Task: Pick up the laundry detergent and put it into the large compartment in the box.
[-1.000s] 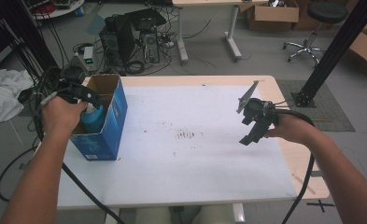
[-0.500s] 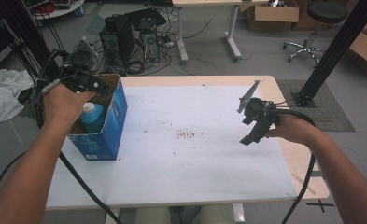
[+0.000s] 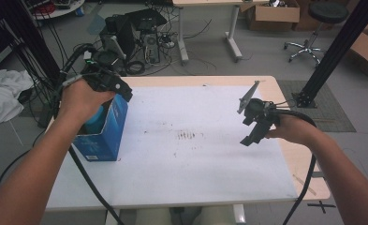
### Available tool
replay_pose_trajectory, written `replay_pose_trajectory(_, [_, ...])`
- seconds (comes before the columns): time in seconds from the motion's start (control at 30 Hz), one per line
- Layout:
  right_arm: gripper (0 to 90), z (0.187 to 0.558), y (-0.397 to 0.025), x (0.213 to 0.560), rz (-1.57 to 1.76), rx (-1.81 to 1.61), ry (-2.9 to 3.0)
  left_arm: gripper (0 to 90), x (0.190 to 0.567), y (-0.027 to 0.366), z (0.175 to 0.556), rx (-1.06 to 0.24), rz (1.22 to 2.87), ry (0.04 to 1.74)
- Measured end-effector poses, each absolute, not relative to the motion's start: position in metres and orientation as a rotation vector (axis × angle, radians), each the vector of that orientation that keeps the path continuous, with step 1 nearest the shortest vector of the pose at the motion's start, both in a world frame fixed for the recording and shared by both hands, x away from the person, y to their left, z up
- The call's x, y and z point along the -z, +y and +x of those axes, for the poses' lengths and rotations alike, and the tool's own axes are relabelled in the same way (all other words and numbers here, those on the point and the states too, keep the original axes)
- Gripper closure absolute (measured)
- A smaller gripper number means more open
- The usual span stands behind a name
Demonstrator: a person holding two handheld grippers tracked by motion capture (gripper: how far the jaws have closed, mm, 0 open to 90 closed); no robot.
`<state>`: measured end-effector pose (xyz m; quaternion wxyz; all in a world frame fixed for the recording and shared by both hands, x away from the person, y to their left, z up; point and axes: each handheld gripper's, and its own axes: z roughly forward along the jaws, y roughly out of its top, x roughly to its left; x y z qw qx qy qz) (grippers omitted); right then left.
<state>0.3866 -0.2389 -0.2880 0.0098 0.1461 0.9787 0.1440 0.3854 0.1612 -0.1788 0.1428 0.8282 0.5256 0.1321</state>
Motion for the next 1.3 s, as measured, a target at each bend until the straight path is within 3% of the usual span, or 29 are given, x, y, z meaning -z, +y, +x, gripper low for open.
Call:
replay_pose_trajectory(0.43, [17.7,0.386,-0.240,0.288,0.459,-0.455,3.059,20.9,0.180,0.109,0.381,-0.372,2.494,1.316])
replay_pose_trajectory(1.3, [17.5,0.387,-0.237,0.290,0.464,-0.457,3.061,18.9,0.210,0.047,0.368,-0.260,2.693,0.816])
